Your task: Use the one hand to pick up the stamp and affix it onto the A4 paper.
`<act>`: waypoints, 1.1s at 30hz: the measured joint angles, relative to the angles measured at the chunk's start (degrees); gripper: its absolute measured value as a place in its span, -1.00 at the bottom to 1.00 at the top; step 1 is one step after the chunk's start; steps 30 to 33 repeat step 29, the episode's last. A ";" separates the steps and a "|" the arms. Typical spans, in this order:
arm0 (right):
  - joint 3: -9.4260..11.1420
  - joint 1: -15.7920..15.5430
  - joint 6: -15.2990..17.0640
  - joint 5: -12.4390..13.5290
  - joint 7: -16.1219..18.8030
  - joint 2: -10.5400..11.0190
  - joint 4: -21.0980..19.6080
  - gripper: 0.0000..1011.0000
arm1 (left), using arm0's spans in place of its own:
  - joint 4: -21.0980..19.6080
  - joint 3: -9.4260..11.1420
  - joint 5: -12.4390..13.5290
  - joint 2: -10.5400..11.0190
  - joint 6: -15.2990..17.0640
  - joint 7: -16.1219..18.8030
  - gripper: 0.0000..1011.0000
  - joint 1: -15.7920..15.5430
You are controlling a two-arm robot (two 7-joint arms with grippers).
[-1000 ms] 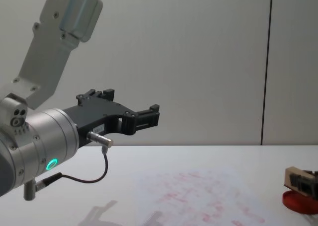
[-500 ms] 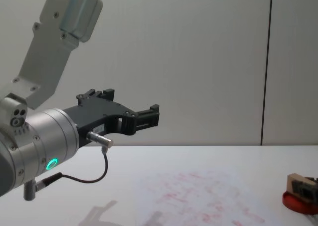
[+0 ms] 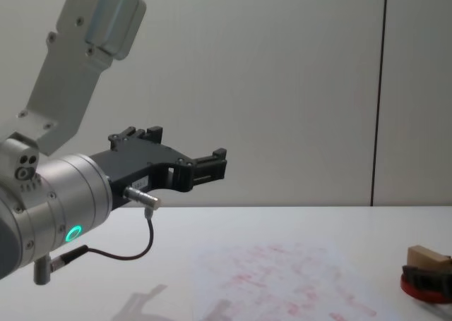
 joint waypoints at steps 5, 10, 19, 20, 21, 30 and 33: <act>-0.05 -0.02 -0.37 -0.04 -0.07 -0.02 -0.25 0.45 | 0.00 0.00 0.00 0.00 0.00 0.00 0.96 0.00; -0.05 -0.25 -1.24 -0.28 -0.39 0.09 -1.30 0.74 | 0.00 0.00 0.00 0.00 0.00 0.00 0.96 0.00; 0.10 -1.09 -3.15 -1.12 -1.70 0.52 -5.88 0.98 | 0.00 0.00 0.00 0.00 0.00 0.00 0.96 0.00; 0.11 -1.16 -3.23 -1.19 -1.82 0.56 -6.31 0.98 | 0.00 0.00 0.00 0.00 0.00 0.00 0.96 0.00; 0.12 -1.23 -3.27 -1.24 -1.90 0.60 -6.73 0.98 | 0.00 0.00 0.00 0.00 0.00 0.00 0.96 0.00; 0.18 -1.88 -3.84 -1.81 -2.92 0.88 -10.25 0.98 | 0.00 0.00 0.00 0.00 0.00 0.00 0.96 0.00; 0.18 -1.88 -3.84 -1.81 -2.92 0.88 -10.25 0.98 | 0.00 0.00 0.00 0.00 0.00 0.00 0.96 0.00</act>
